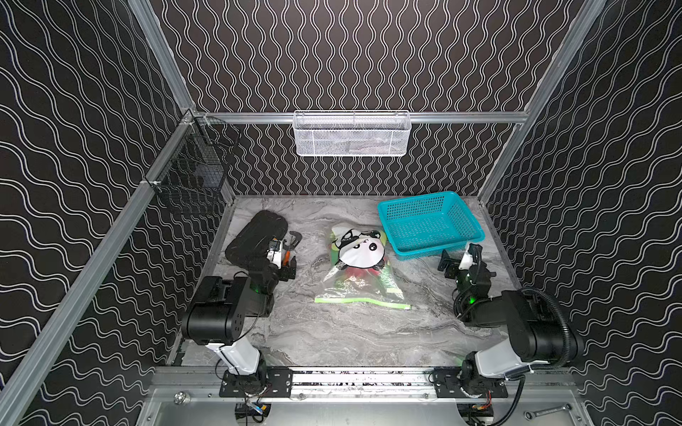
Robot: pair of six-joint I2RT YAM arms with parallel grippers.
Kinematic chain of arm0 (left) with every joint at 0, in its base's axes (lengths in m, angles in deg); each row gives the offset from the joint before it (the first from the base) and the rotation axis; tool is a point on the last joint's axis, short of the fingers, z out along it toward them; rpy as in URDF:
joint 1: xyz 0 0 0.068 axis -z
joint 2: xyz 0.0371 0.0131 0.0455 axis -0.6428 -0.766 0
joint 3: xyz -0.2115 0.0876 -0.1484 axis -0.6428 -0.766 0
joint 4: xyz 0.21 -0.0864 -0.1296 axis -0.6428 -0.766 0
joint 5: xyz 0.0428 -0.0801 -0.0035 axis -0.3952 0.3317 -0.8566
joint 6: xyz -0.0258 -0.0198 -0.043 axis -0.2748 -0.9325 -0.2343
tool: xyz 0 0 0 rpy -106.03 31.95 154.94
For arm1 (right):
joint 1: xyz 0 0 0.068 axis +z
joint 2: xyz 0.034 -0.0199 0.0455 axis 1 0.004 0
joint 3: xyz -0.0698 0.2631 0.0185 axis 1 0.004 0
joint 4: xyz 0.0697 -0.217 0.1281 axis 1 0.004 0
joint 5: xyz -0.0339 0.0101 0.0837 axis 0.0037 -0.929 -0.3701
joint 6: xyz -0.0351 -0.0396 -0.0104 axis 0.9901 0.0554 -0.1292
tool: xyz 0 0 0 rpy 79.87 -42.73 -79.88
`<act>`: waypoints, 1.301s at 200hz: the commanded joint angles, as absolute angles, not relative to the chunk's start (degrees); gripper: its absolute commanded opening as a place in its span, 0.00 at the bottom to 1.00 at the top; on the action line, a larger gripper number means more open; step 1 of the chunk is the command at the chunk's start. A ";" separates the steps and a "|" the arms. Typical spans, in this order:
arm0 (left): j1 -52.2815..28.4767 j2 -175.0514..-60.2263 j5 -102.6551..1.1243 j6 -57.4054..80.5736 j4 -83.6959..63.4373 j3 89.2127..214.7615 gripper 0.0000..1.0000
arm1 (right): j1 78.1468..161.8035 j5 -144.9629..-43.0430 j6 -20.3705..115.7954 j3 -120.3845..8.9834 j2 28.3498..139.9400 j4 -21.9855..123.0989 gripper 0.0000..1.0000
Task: Open the zip-top bag and take out the dragon fruit
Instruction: Pick up the zipper food storage bag at the center of the board.
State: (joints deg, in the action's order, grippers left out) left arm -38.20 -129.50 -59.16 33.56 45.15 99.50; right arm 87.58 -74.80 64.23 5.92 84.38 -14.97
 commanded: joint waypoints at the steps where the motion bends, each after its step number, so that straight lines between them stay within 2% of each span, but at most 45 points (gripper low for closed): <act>1: -38.29 -129.46 -58.50 33.96 46.69 99.54 0.99 | 87.66 -74.36 64.04 5.76 84.47 -16.61 1.00; 138: -38.33 -129.48 -58.58 33.99 46.47 99.69 0.99 | 86.58 -76.53 63.12 5.85 84.56 -16.78 1.00; 169: -38.24 -126.23 -64.72 31.99 38.69 102.33 0.99 | 86.45 -71.36 61.25 6.93 79.61 -15.01 1.00; 185: -38.15 -121.00 -67.15 30.29 25.42 107.13 0.99 | 86.60 -69.61 60.17 4.46 73.02 -4.20 1.00; 210: -37.16 -114.99 -73.18 26.23 5.82 114.64 0.99 | 86.60 -67.60 48.00 -9.36 65.55 29.98 1.00; 233: -34.74 -112.74 -79.67 19.69 -10.83 123.63 0.99 | 86.51 -73.90 43.71 -22.73 65.82 54.73 1.00; 260: -31.46 -112.45 -76.72 12.85 -23.64 134.12 0.99 | 86.54 -86.12 39.87 -34.40 65.23 71.26 1.00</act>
State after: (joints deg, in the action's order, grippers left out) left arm -33.59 -112.73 -75.81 21.32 -5.47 127.61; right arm 86.46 -74.74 46.66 -28.09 66.20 45.90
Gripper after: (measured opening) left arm 0.989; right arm 0.998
